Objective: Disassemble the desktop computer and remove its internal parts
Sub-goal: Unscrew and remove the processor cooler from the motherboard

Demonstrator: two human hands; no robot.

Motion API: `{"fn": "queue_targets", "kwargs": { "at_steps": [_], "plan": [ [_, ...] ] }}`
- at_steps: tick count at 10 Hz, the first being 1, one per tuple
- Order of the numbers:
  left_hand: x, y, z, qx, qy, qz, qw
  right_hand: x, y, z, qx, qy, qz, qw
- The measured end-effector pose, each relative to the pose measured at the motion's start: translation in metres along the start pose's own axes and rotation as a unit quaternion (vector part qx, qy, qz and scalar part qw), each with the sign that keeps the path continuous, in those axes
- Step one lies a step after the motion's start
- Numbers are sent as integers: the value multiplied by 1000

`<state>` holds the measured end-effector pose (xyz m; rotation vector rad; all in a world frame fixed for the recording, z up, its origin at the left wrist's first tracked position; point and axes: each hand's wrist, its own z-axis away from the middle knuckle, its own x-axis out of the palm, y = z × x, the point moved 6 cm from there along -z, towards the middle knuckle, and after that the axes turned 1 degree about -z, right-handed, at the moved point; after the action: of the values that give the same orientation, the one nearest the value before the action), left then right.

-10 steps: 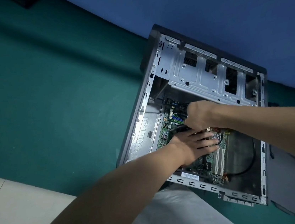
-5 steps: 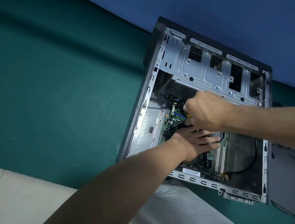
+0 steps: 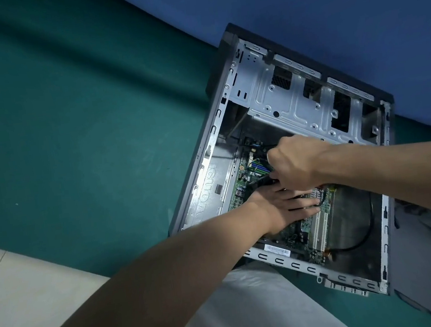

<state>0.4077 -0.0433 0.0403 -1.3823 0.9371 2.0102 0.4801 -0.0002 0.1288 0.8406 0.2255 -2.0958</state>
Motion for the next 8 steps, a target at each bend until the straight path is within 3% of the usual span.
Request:
{"fn": "queue_targets", "kwargs": {
  "at_steps": [1,2,3,4,5,6,7,8],
  "plan": [
    [3,-2,-2,-6,-29,0,1000,-4,-13,7,-101,50,126,986],
    [5,-1,-2,-13,-7,-1,1000,-10,-18,7,-162,75,168,969],
    [0,0,-4,-12,1,-6,1000,-9,-16,-1,-114,95,94,985],
    [-2,5,0,11,-9,-54,998,0,12,-5,90,75,-208,971],
    [-6,-5,2,-77,26,-20,996,39,24,8,287,-121,-553,773],
    [7,0,-1,-19,-57,-39,997,49,12,12,257,-227,-555,758],
    [-6,0,5,-18,-53,-2,998,33,7,2,163,-170,-362,902],
    [-7,0,4,-13,-6,10,1000,14,4,-6,92,-70,-77,990]
  ]
}}
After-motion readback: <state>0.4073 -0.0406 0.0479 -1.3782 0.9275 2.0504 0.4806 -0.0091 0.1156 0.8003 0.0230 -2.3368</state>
